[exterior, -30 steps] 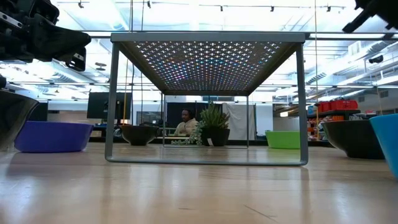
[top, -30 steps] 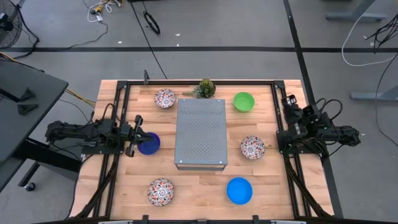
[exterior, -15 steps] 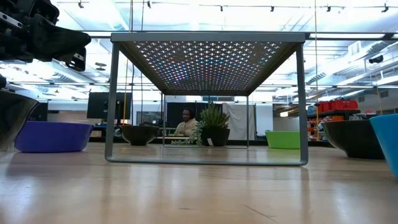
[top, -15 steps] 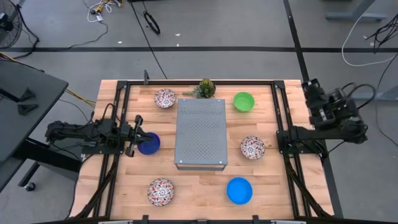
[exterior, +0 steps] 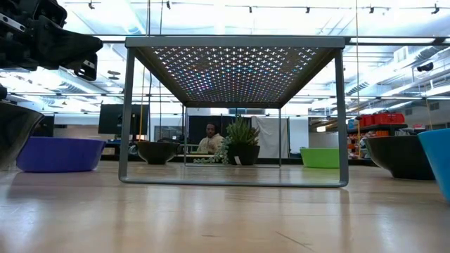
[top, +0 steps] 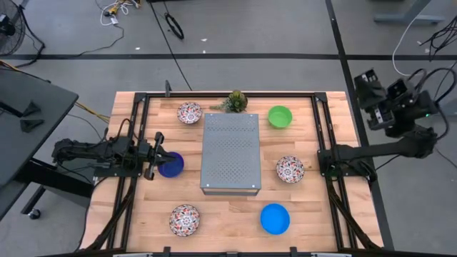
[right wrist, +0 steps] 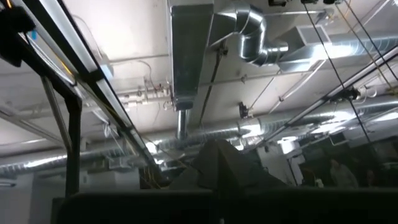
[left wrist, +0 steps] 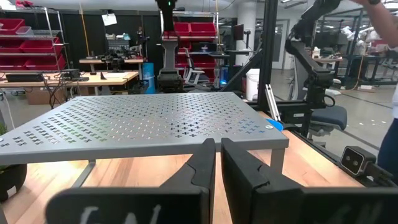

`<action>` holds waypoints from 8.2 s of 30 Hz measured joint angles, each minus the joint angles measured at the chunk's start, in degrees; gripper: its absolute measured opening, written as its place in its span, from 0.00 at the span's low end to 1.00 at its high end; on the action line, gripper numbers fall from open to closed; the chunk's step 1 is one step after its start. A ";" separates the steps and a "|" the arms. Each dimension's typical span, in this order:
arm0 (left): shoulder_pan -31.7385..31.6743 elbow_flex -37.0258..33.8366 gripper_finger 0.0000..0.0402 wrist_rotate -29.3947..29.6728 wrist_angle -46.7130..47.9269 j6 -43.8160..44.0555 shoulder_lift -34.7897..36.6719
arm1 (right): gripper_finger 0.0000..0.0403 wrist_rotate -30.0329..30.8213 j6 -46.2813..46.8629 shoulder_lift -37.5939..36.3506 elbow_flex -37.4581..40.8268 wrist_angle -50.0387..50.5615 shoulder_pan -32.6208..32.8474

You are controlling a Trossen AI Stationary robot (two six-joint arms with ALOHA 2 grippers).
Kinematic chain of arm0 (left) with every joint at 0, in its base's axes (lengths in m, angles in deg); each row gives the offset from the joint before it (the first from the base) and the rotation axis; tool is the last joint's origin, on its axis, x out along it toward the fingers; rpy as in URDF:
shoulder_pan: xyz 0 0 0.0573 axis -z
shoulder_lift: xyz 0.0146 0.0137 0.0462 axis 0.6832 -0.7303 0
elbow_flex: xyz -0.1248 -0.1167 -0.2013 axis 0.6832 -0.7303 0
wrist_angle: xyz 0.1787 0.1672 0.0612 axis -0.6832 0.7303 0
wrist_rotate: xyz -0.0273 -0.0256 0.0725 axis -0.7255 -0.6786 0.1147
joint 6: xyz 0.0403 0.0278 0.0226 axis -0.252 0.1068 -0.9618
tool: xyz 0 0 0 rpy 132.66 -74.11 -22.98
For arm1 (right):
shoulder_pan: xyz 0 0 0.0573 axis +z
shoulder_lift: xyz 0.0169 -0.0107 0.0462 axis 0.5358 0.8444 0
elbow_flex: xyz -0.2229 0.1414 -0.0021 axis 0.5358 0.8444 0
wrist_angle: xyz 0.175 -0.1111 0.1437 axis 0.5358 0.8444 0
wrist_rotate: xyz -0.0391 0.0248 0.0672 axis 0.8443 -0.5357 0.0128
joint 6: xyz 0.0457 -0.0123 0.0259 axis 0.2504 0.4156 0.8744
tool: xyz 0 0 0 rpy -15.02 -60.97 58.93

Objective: Pick & Place Mini bowls
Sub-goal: Put the green bowl on the shelf

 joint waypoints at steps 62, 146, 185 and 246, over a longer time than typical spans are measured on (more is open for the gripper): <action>0.00 0.00 0.07 0.01 0.02 -0.01 0.00 | 0.00 26.51 -22.71 31.04 -41.10 58.57 -4.16; 0.00 0.00 0.07 0.00 0.00 -0.01 0.01 | 0.01 -11.02 -39.04 46.33 -5.72 70.10 -33.18; 0.00 0.00 0.07 0.02 0.02 -0.01 -0.01 | 0.44 -11.06 -36.18 56.76 0.99 63.04 -33.16; 0.00 0.00 0.07 0.00 0.01 -0.01 0.00 | 0.00 -6.54 -37.39 55.97 9.42 50.86 -34.18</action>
